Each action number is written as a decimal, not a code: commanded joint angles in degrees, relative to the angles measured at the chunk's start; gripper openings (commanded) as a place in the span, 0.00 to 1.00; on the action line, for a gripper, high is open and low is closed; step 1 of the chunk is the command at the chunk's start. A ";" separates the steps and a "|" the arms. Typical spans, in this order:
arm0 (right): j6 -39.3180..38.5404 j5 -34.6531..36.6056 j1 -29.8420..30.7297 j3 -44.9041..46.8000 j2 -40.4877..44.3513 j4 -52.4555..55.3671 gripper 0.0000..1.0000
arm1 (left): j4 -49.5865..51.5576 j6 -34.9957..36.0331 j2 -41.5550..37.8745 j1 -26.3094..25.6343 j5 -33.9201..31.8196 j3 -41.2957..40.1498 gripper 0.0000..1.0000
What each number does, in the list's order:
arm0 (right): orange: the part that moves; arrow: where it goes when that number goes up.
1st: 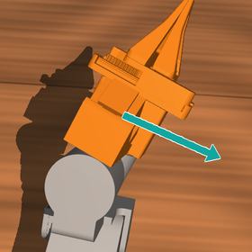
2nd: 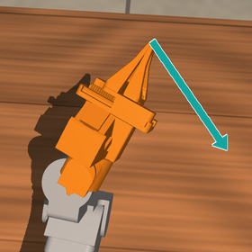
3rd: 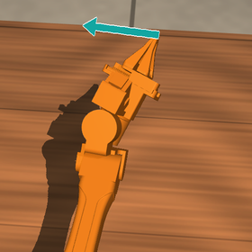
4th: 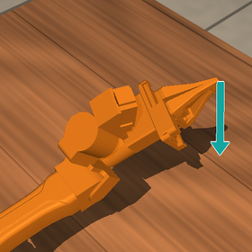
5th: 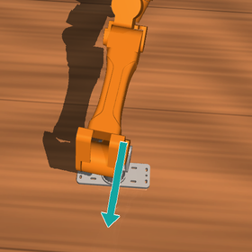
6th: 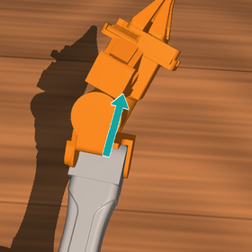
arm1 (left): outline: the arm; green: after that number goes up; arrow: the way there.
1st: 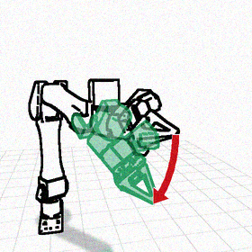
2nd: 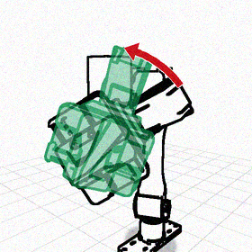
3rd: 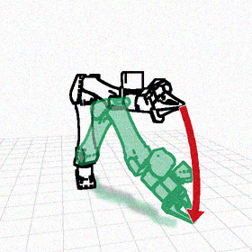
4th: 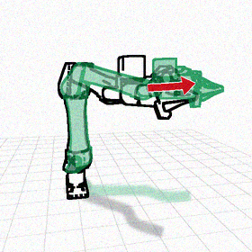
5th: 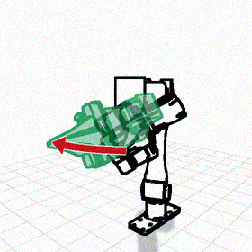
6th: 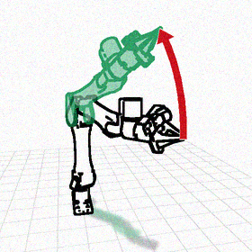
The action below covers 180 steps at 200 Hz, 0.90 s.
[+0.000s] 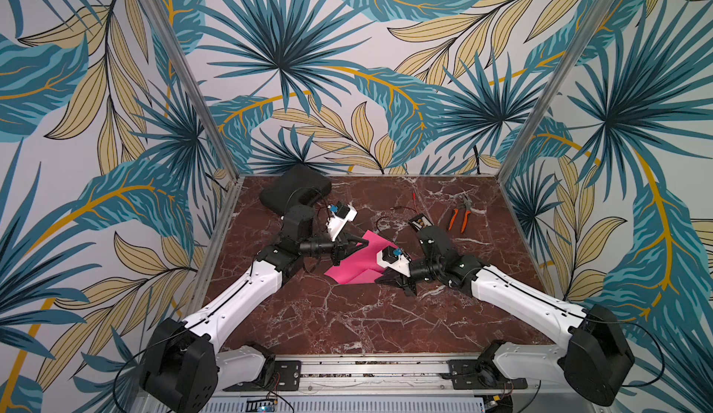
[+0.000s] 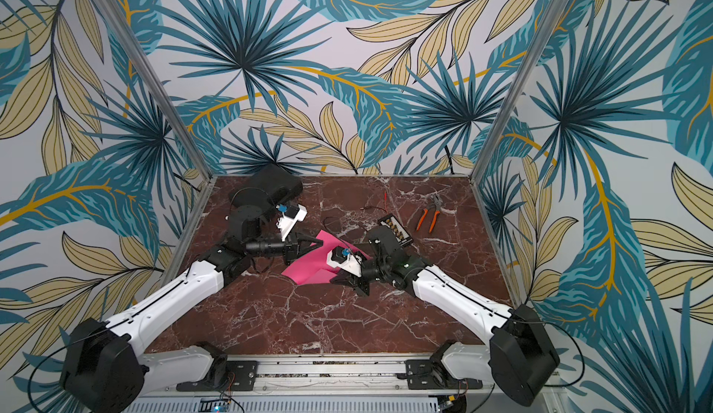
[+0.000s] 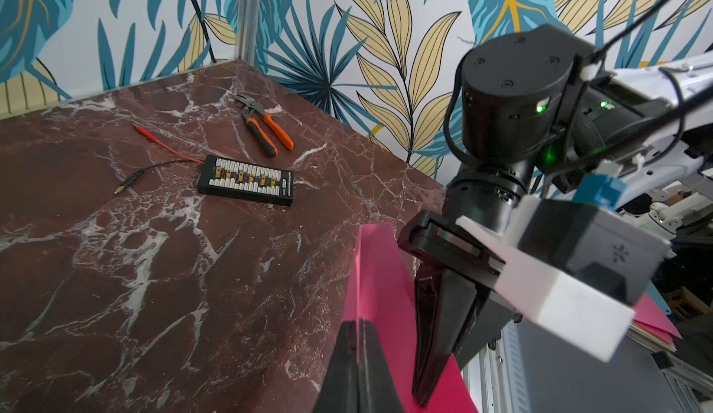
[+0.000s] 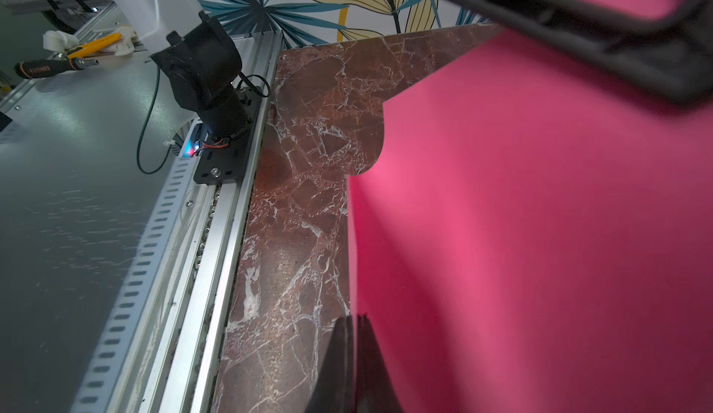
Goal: Fold the square paper diagonally
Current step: Fold the paper at the center of the board.
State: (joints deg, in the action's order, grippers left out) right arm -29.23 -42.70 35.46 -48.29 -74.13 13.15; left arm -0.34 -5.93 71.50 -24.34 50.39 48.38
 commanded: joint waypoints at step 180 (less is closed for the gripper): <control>-6.64 2.11 -6.19 -9.70 -11.54 18.23 0.00 | -53.56 -20.17 13.57 0.46 5.86 -22.54 0.10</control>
State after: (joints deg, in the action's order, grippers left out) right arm -34.85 -41.52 29.61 -56.90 -84.75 29.28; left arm -50.81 -25.50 84.58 -23.79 55.37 26.17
